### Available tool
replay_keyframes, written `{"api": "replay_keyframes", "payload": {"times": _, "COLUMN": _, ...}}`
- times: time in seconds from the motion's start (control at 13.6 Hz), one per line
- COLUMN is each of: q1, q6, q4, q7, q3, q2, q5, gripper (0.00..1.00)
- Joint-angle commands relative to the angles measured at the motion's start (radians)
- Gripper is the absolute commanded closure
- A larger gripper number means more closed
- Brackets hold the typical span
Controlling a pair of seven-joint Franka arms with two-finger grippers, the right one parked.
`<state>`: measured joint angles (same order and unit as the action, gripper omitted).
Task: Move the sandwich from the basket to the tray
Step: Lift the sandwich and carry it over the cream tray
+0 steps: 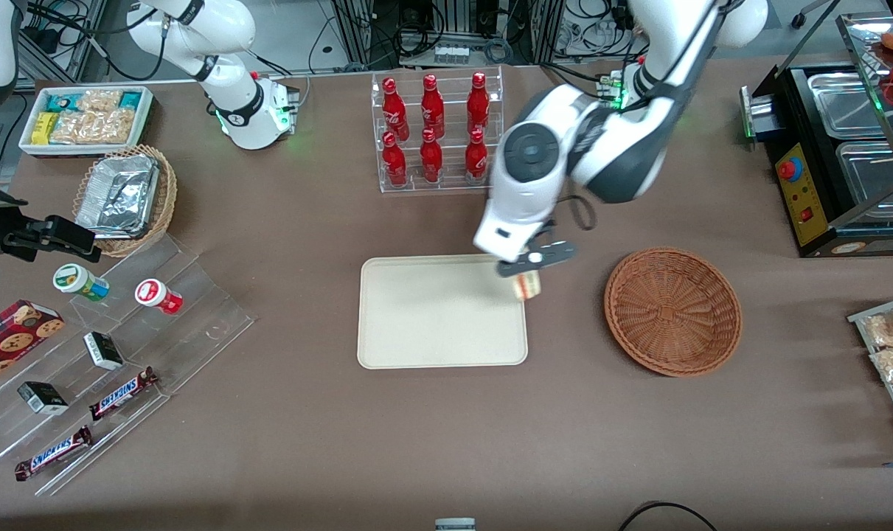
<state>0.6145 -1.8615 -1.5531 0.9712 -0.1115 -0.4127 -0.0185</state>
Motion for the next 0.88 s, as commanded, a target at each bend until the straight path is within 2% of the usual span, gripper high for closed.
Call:
{"api": "replay_keyframes", "payload": {"times": 0.0, "q1": 0.065, "q6": -0.059, "q4": 0.130, "q7": 0.035, "q3": 0.015, "q2": -0.153, "q5": -0.009, "gripper": 1.00}}
{"api": "replay_keyframes", "payload": {"times": 0.15, "q1": 0.117, "q6": -0.167, "q4": 0.131, "q7": 0.035, "q3": 0.016, "q2": -0.210, "q5": 0.000, "gripper": 1.00}}
{"api": "replay_keyframes", "payload": {"times": 0.44, "q1": 0.155, "q6": -0.284, "q4": 0.139, "q7": 0.034, "q3": 0.018, "q2": -0.282, "q5": 0.000, "gripper": 1.00}}
{"api": "replay_keyframes", "payload": {"times": 0.59, "q1": 0.156, "q6": -0.291, "q4": 0.185, "q7": 0.023, "q3": 0.019, "q2": -0.329, "q5": 0.009, "gripper": 1.00}}
{"api": "replay_keyframes", "payload": {"times": 0.81, "q1": 0.157, "q6": -0.291, "q4": 0.197, "q7": 0.020, "q3": 0.018, "q2": -0.359, "q5": 0.061, "gripper": 1.00}}
